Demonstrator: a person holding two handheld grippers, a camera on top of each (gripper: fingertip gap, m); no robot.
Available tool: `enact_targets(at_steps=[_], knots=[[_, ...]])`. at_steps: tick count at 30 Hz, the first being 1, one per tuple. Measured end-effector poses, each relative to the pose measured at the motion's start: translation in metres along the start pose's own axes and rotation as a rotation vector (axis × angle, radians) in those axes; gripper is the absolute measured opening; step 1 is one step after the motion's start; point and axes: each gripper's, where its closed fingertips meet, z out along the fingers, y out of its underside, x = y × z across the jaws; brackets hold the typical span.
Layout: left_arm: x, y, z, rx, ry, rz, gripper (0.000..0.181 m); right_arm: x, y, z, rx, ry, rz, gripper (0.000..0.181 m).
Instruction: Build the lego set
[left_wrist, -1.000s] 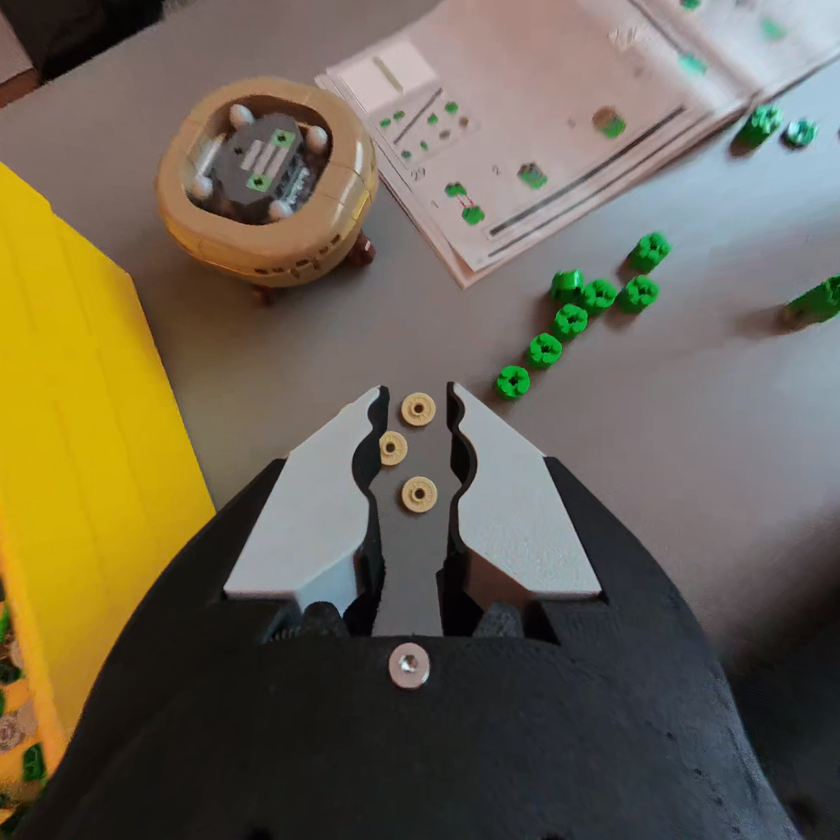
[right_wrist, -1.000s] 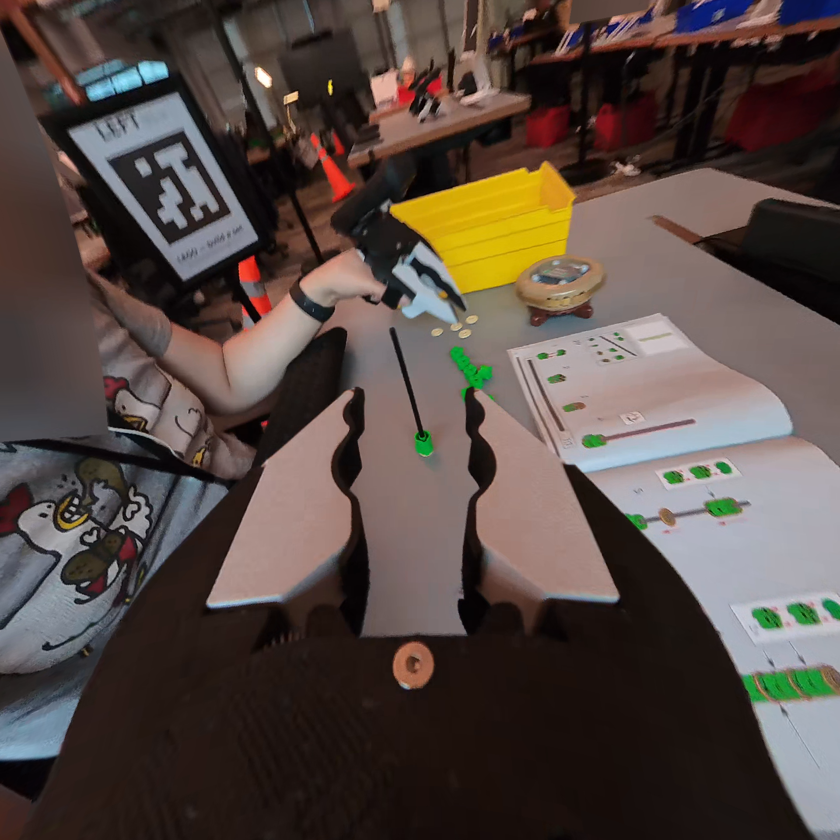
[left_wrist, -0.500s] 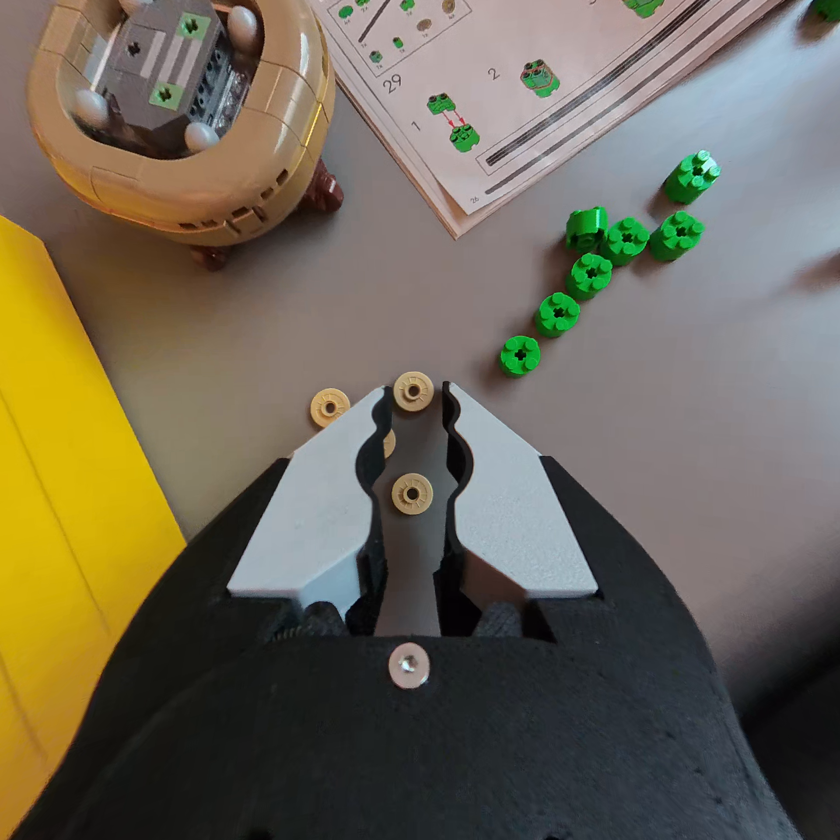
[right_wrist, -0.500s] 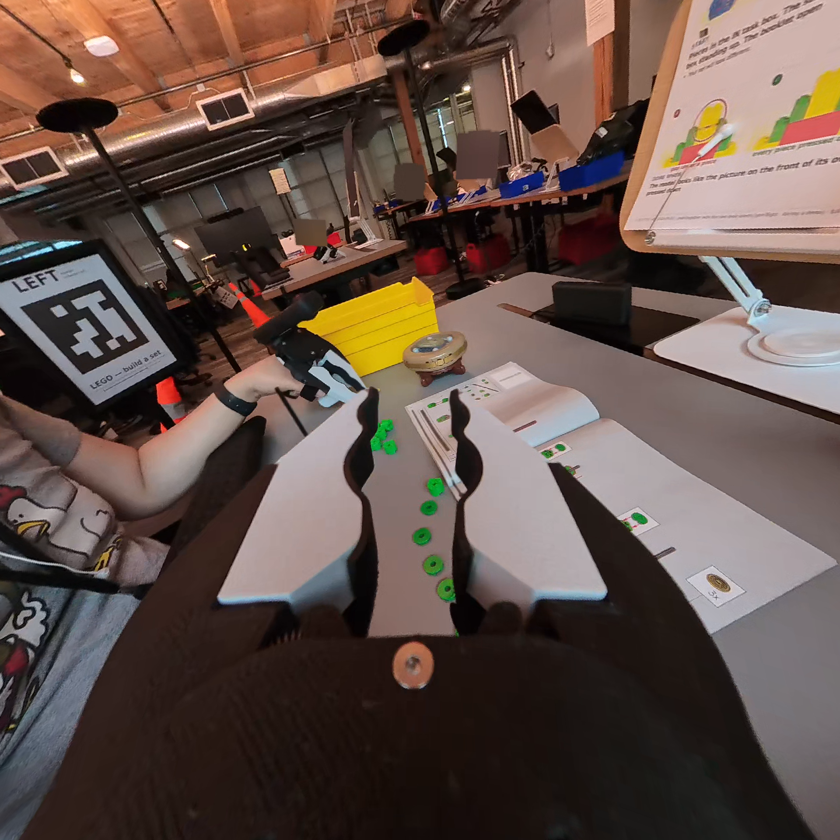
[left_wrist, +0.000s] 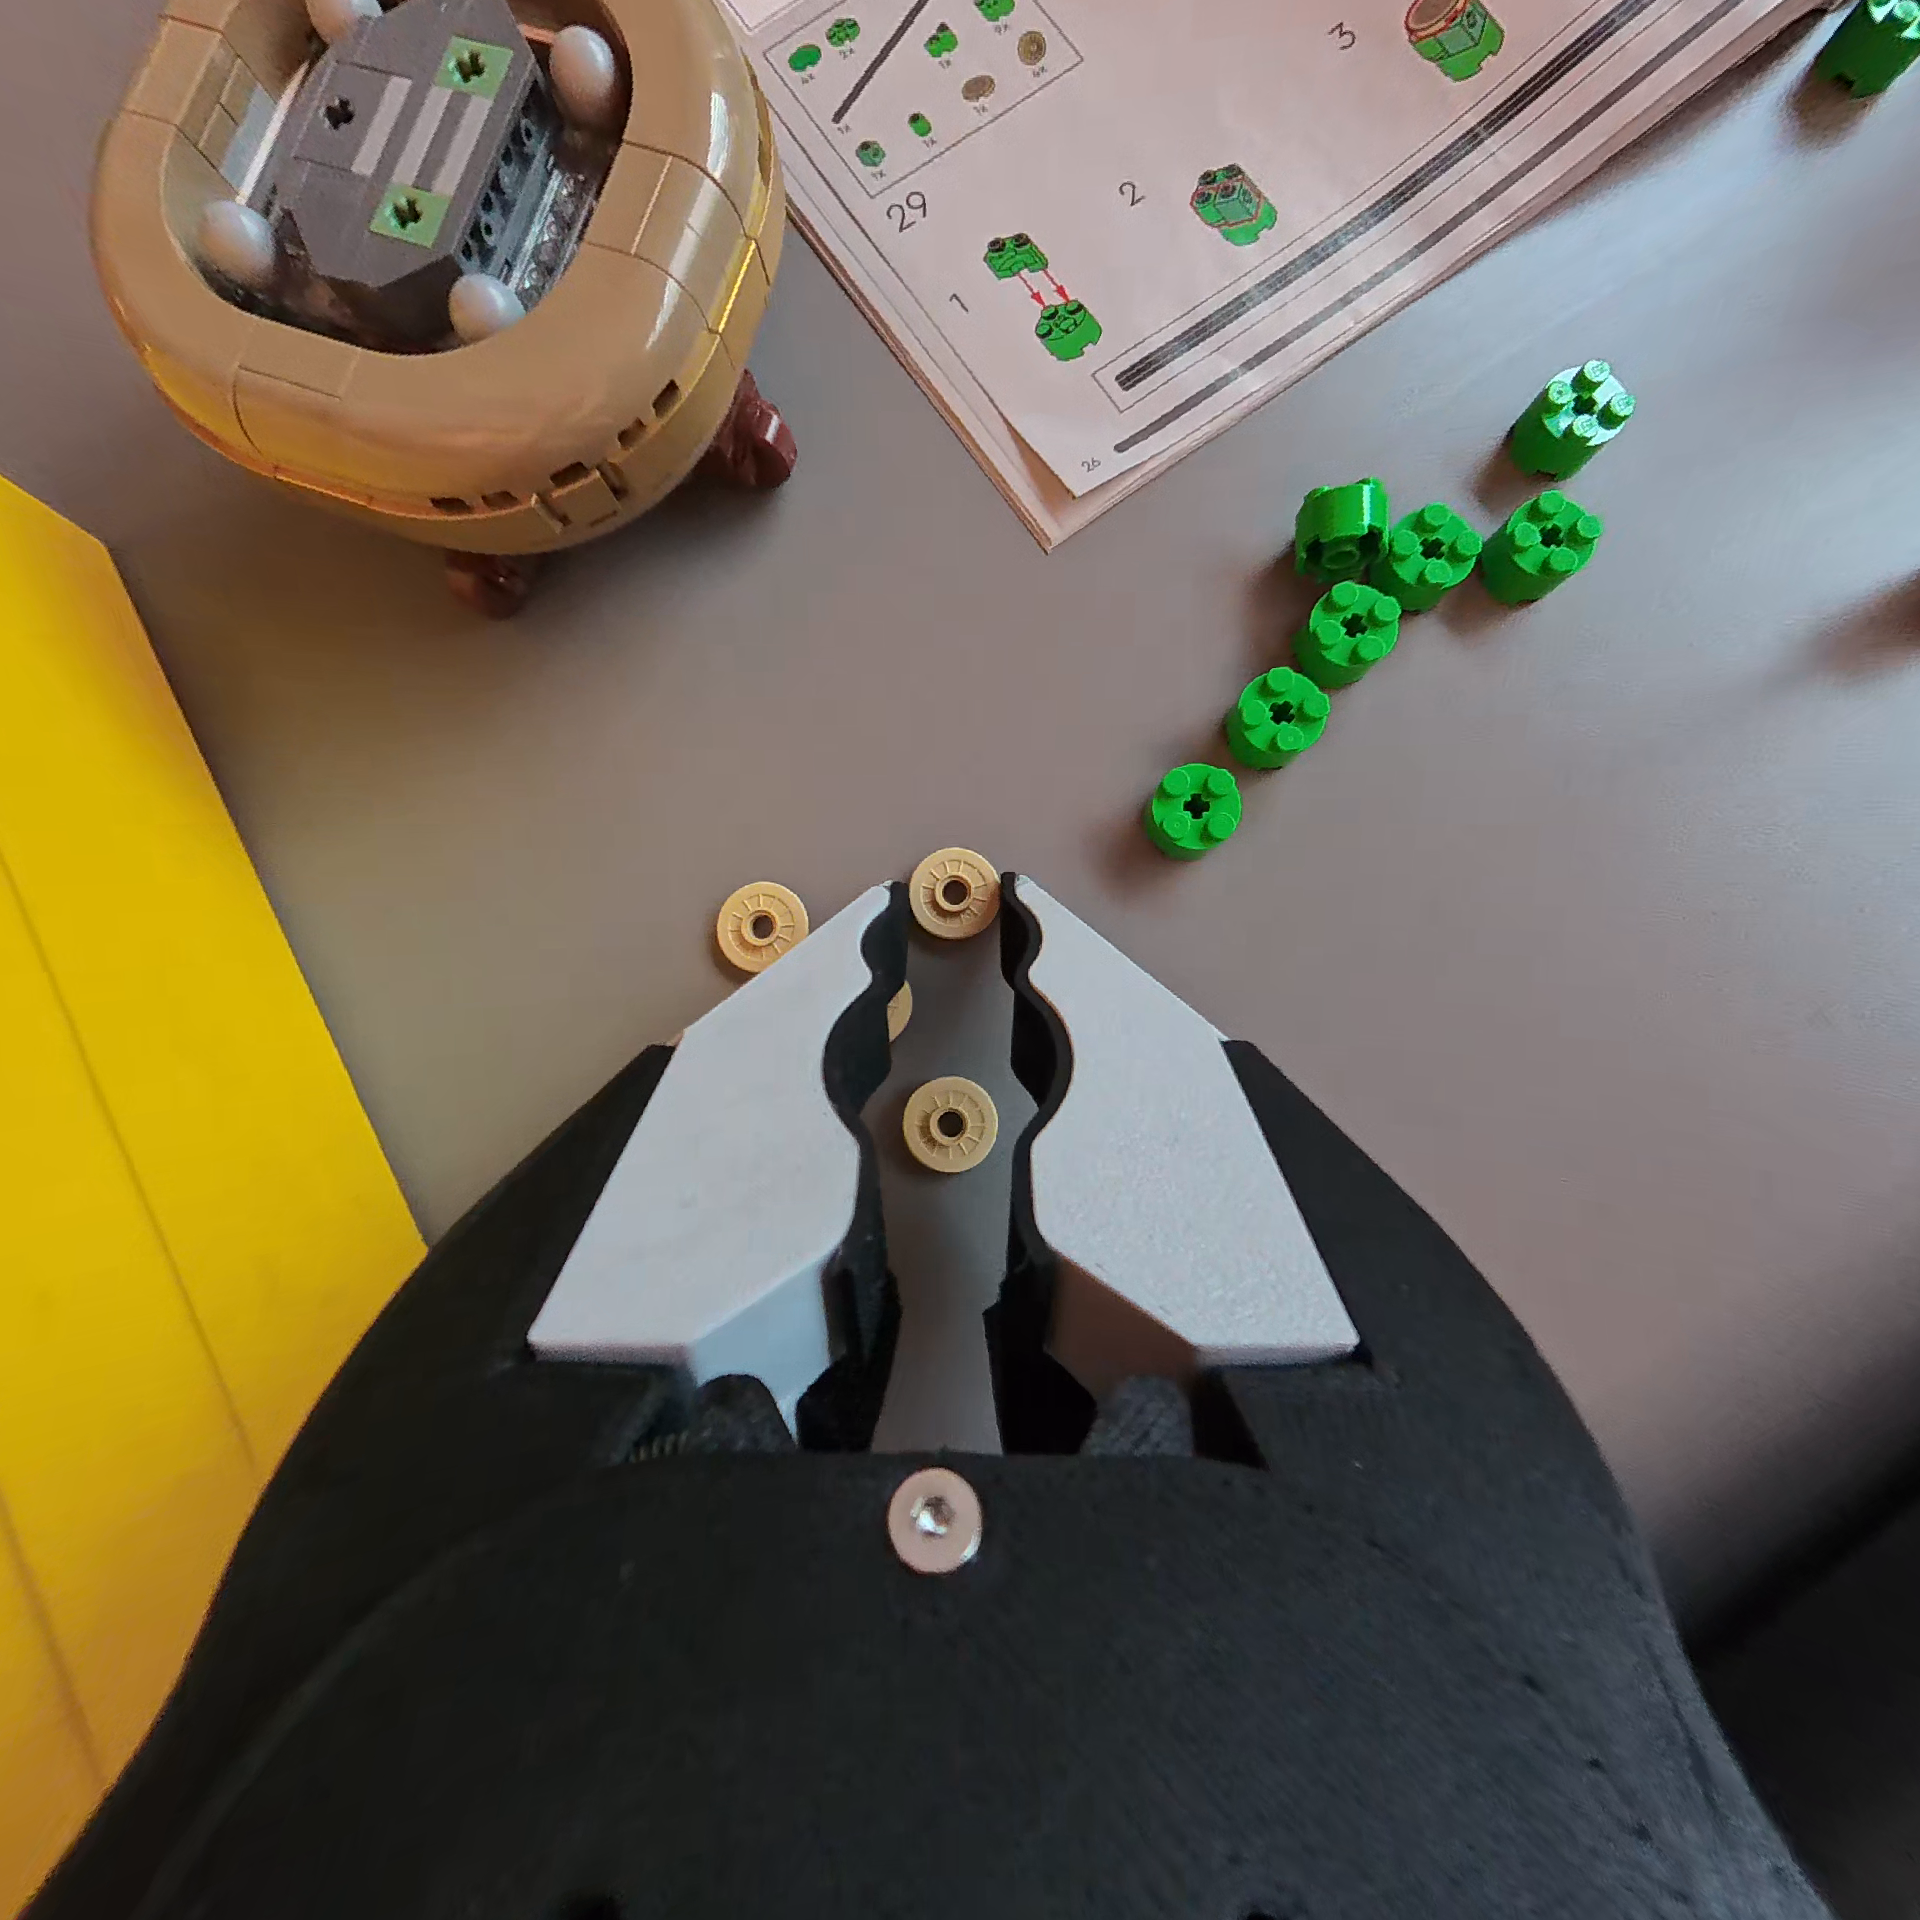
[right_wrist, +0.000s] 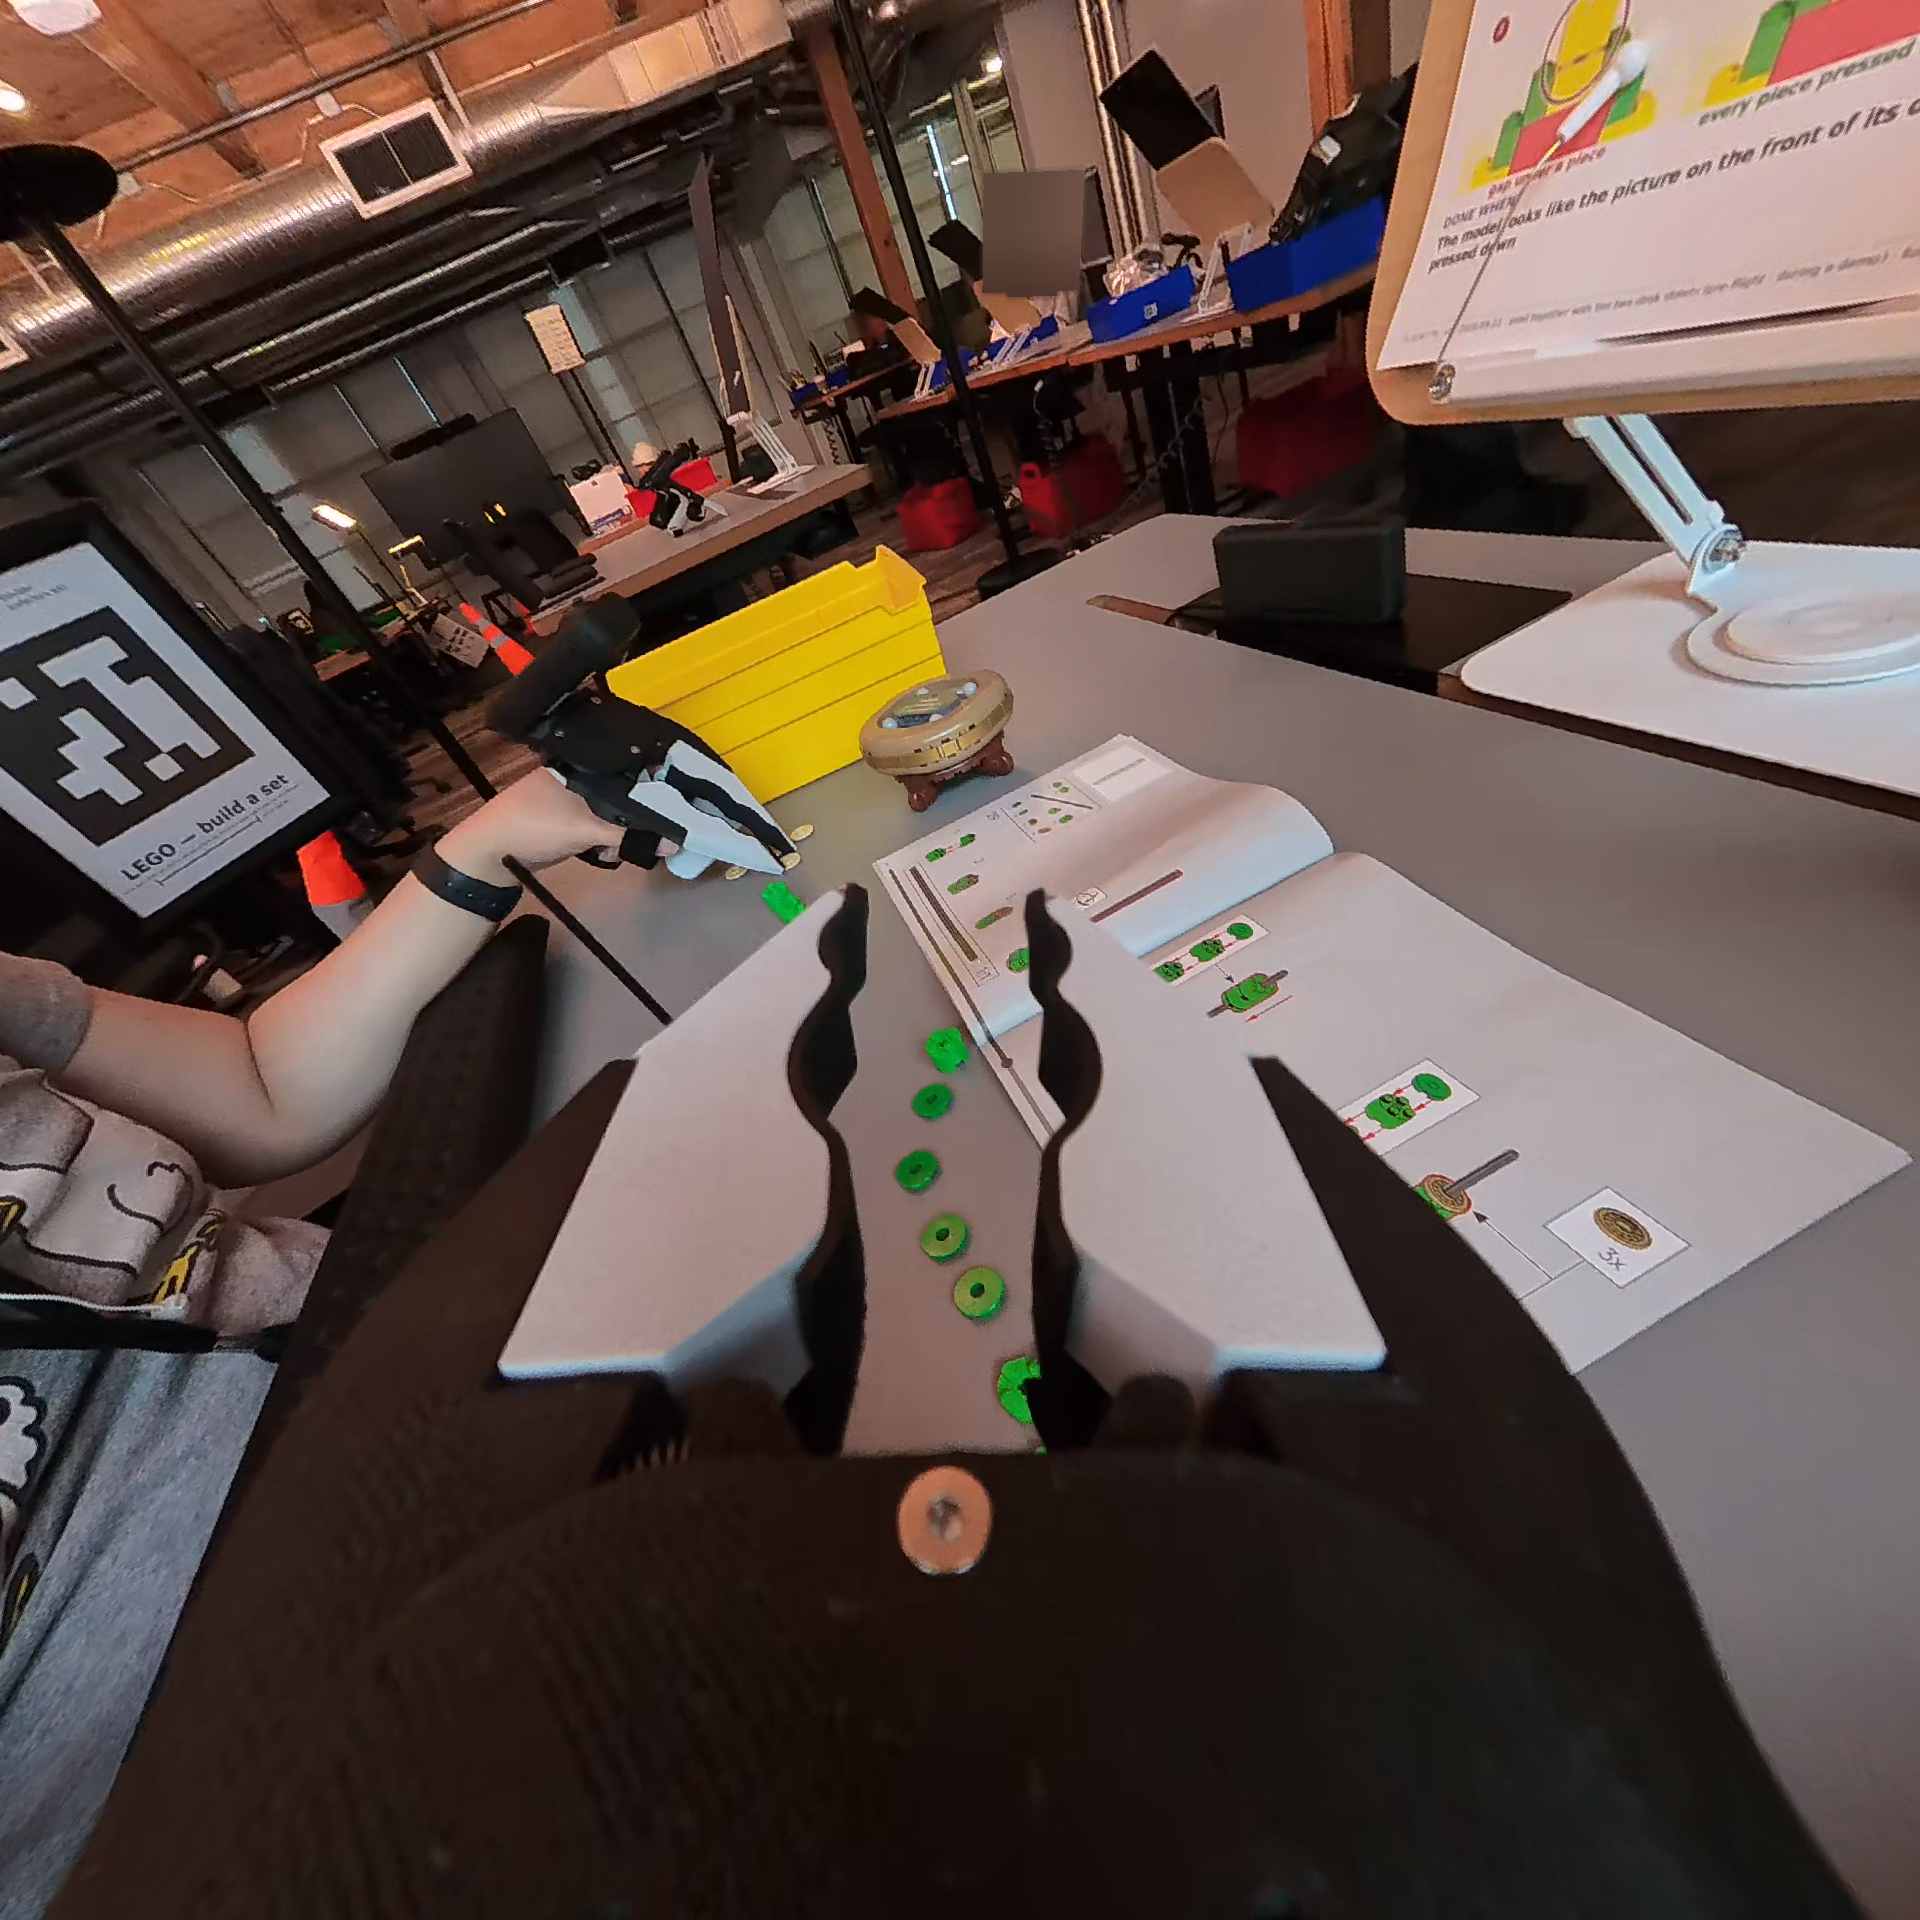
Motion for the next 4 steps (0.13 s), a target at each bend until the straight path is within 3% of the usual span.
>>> enact_targets(at_steps=[1, 4], knots=[[-0.0004, -0.0003, -0.0004, 0.002, -0.005, 0.002, 0.015, 0.0008, 0.0007, 0.0005, -0.001, 0.001, 0.002, 0.030], [-0.0001, -0.0053, -0.0033, 0.031, -0.009, 0.002, 0.015, 0.0029, 0.0032, 0.0024, -0.008, 0.007, 0.005, 0.030]])
